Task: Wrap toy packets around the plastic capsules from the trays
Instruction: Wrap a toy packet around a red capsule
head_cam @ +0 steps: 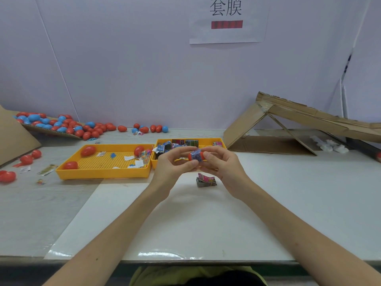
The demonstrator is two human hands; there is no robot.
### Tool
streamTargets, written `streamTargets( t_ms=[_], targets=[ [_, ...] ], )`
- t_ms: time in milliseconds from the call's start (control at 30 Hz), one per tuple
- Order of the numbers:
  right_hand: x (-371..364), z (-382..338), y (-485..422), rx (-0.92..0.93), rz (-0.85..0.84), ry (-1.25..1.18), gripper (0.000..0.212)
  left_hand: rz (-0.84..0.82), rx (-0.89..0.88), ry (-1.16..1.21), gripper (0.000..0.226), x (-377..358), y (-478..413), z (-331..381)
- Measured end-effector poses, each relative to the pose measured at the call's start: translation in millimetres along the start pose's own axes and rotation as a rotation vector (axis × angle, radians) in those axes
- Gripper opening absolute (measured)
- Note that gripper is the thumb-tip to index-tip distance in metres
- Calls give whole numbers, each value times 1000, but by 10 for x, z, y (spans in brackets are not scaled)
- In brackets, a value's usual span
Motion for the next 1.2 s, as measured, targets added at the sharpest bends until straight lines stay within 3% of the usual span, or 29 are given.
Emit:
streamTargets(
  t_ms=[200, 300, 533, 967, 1200],
  targets=[
    [-9, -21, 2, -58, -47, -74, 24, -19, 91, 222, 31, -47, 14, -28],
    [-47, -34, 19, -45, -88, -83, 43, -12, 86, 221, 30, -37, 11, -17],
    [-49, -24, 22, -39, -104, -8, 50, -19, 98, 201, 31, -35, 10, -45],
    [-68, -13, 72, -50, -197, 36, 43, -74, 129, 202, 17, -23, 35, -54],
    [-88, 12, 50, -45, -185, 53, 33, -118, 141, 227, 30, -111, 54, -37]
  ],
)
Point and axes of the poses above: each hand's wrist, its own y-axis away from the middle knuckle, its own x-axis out of the back of the hand, z = x × y, the point moved 7 cm from there along -y, towards the middle knuckle, and after that the axes turned 10 degrees about -x, right-handed, at the moved point
